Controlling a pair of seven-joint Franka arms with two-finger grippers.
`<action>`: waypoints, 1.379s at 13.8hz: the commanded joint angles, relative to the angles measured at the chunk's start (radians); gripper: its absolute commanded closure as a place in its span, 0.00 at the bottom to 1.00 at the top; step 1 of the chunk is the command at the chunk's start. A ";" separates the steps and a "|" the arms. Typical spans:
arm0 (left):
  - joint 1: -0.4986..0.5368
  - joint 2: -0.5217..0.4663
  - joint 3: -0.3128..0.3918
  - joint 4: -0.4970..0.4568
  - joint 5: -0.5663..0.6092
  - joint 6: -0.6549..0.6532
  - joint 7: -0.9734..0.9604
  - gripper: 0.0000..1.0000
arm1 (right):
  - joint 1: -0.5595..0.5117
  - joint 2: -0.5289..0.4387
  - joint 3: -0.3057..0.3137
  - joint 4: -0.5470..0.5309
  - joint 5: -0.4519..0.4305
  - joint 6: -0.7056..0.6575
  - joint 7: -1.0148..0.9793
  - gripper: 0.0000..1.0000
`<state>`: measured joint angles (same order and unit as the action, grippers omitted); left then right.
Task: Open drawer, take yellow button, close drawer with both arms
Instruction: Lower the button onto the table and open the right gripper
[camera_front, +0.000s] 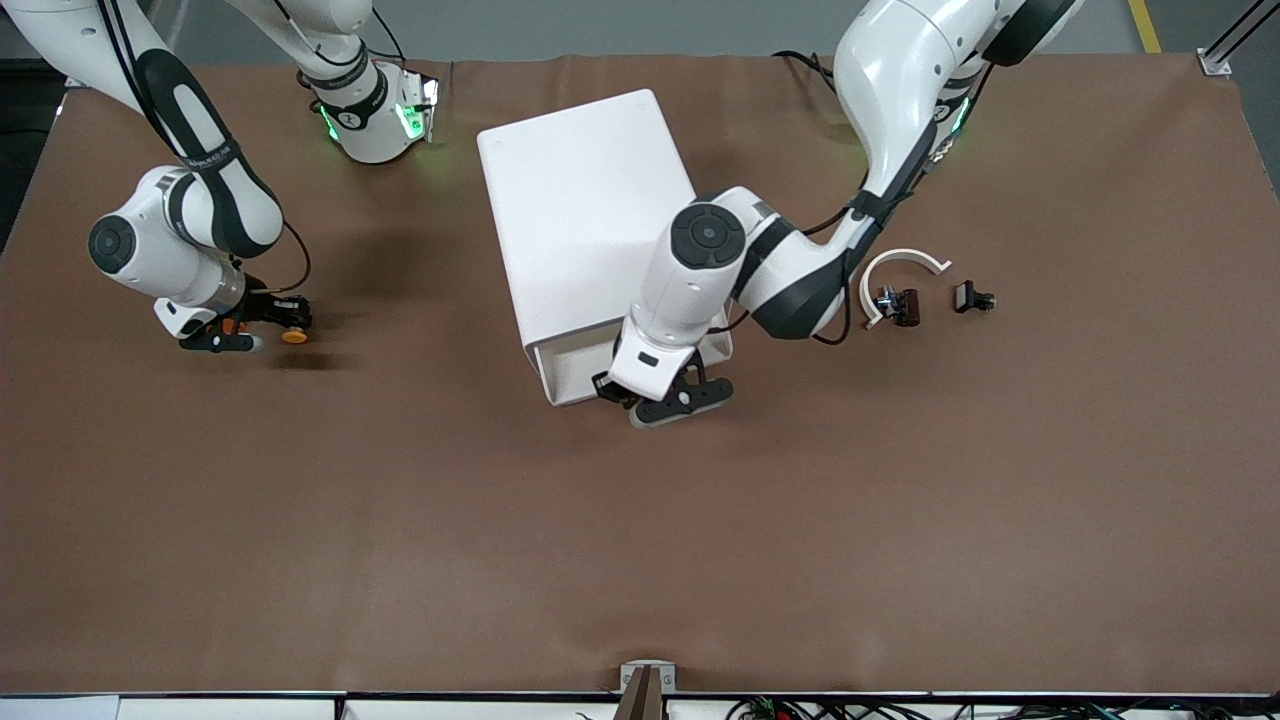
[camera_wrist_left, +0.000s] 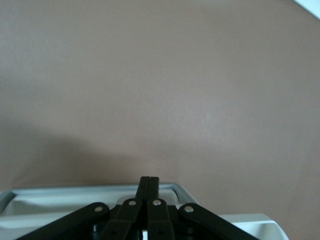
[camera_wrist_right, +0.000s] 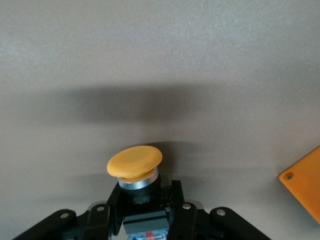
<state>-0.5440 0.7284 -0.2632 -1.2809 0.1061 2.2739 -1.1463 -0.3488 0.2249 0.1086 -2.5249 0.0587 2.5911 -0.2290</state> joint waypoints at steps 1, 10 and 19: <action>-0.017 -0.004 -0.019 -0.003 0.006 -0.036 -0.026 1.00 | 0.007 0.019 0.002 -0.006 -0.003 0.023 0.016 1.00; -0.020 -0.015 -0.059 0.000 -0.028 -0.082 -0.033 1.00 | 0.070 -0.119 0.006 0.179 -0.007 -0.364 0.099 0.00; -0.028 -0.015 -0.077 -0.002 -0.077 -0.093 -0.036 1.00 | 0.090 -0.119 0.005 0.829 -0.014 -1.084 0.103 0.00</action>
<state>-0.5547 0.7235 -0.3202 -1.2790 0.0740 2.2012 -1.1618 -0.2659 0.0767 0.1120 -1.8399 0.0577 1.5951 -0.1434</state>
